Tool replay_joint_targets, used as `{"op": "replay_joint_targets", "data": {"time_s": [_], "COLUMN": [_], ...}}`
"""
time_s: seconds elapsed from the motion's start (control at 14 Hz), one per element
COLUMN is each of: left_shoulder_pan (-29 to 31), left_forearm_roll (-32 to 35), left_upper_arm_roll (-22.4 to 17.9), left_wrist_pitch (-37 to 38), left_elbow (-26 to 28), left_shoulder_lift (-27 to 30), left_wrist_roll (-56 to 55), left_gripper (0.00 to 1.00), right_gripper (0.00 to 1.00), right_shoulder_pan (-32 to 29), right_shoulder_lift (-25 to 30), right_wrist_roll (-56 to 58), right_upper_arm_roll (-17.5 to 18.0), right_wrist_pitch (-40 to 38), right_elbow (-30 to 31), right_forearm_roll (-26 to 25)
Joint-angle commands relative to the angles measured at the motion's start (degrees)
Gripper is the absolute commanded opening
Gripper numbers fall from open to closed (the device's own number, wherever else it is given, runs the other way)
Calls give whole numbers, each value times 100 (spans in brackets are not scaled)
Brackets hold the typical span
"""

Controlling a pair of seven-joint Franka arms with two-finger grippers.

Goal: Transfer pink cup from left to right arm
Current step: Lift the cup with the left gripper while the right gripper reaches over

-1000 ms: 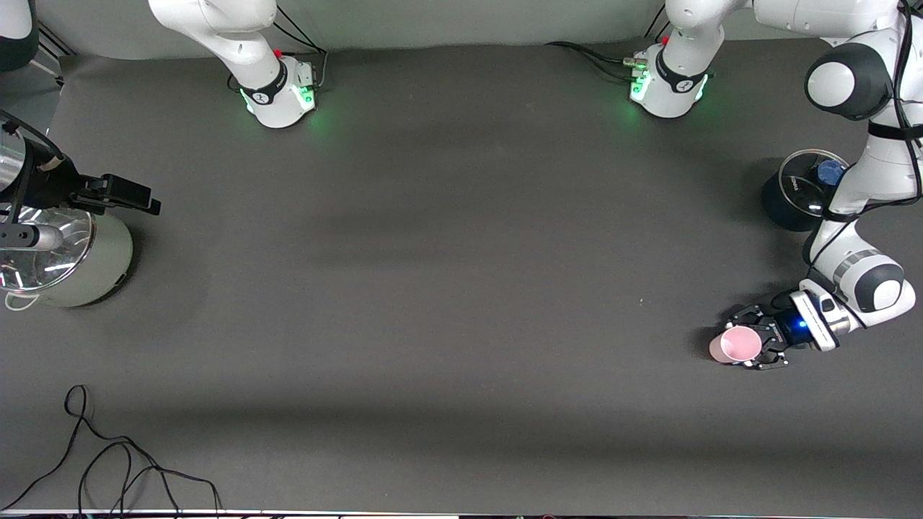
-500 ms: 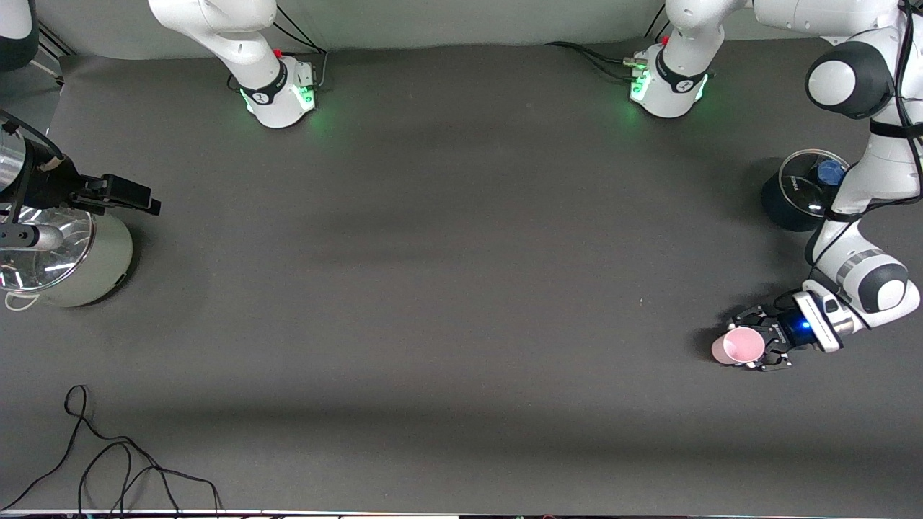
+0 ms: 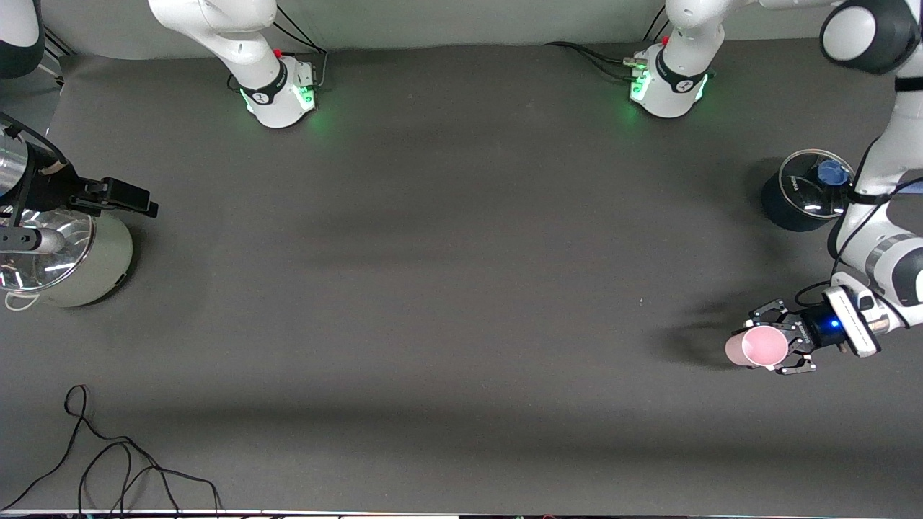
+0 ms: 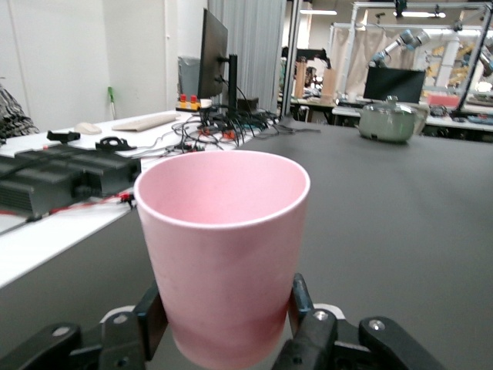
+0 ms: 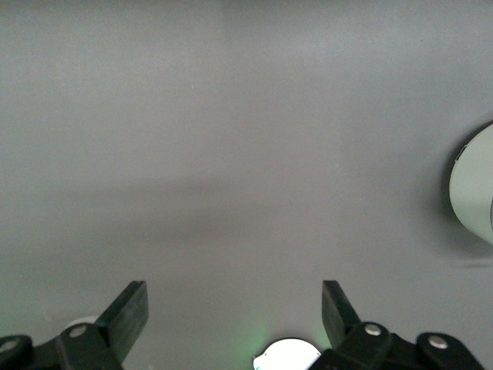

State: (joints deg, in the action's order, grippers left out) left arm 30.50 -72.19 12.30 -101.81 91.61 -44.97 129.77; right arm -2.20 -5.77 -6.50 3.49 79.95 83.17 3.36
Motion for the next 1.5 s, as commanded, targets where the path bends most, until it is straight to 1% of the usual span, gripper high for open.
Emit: {"op": "replay_joint_targets", "data": {"time_s": [0.0,0.21,0.36,0.43,0.5,0.57,0.64,0.71,0.79,0.86,1.07,1.14,1.21,1.29,1.43], "left_shoulder_pan": [-18,-35,-70,-105,-193,-359,-595,-841,-1070,-1307,-1888,-2125,-2414,-2748,-3189], "left_forearm_roll": [-487,-1033,-1069,-1208,-1488,-1778,-1998,-2175,-2211,-2238,-2448,-2562,-2755,-2957,-3081], "left_upper_arm_roll": [341,781,1062,1186,1283,1327,1336,1336,1336,1336,1345,1345,1345,1345,1345], "left_wrist_pitch": [-645,-1156,-1393,-1516,-1648,-1789,-1955,-2131,-2263,-2439,-2563,-2685,-2982,-3325,-3810], "left_elbow": [1418,2315,2659,2843,3028,3221,3415,3486,3513,3522,3522,3522,3513,3505,3452], "left_shoulder_lift": [1347,2402,3079,3387,3677,3950,4213,4416,4557,4698,4980,5068,5147,5200,5218], "left_wrist_roll": [-328,-679,-1319,-1531,-1568,-1595,-1665,-1839,-2093,-2322,-2684,-2781,-2790,-2782,-2773], "left_gripper": [53,53,53,52,52,52,52,52,52,52,52,52,52,52,52], "right_gripper": [100,100,100,100,100,100,100,100,100,100,100,100,100,100,100], "right_shoulder_pan": [35,35,44,61,157,210,211,211,228,263,772,956,1149,1351,1756], "right_shoulder_lift": [-65,-74,-74,-74,-74,-74,-74,-74,-65,-65,-82,-135,-222,-397,-871], "right_wrist_roll": [-10,-45,-88,-97,-106,-280,-621,-938,-1202,-1449,-2414,-2844,-3318,-3880,-4734], "right_upper_arm_roll": [11,11,11,20,20,11,20,20,20,20,55,55,55,55,55], "right_wrist_pitch": [-15,-15,-6,-6,46,81,108,169,196,214,555,748,985,1196,1365], "right_elbow": [-108,-116,-116,-125,-134,-125,-143,-178,-195,-204,-388,-397,-432,-607,-1299], "right_forearm_roll": [-63,-28,-11,-11,59,216,479,777,1085,1279,1361,1430,1561,1684,1703]}}
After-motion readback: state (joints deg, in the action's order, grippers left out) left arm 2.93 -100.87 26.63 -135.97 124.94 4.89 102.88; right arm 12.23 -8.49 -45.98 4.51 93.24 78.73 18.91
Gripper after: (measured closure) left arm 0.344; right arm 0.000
